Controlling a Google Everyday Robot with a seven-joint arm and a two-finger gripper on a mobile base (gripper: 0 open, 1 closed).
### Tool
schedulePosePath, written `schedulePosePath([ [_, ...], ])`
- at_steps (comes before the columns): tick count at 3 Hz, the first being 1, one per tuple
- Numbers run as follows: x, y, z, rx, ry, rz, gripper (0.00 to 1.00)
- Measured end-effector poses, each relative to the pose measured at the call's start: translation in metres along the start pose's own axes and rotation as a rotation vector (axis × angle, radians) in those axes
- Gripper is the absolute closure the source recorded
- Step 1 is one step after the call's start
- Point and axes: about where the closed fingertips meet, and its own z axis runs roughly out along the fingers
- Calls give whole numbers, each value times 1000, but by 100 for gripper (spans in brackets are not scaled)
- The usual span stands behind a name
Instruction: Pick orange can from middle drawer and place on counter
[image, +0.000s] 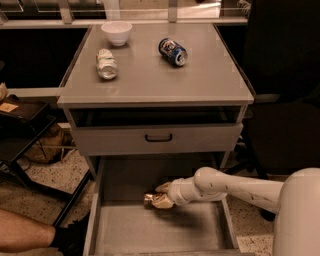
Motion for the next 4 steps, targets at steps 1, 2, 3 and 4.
schedulePosePath([
  [1,-6,3,-4,16,-6,-2,88],
  [2,-39,15,-35,62,-78,-69,100],
  [3,-91,32,-86,158,-129,-152,100],
  [4,-106,34,-97,175,-132,-177,100],
])
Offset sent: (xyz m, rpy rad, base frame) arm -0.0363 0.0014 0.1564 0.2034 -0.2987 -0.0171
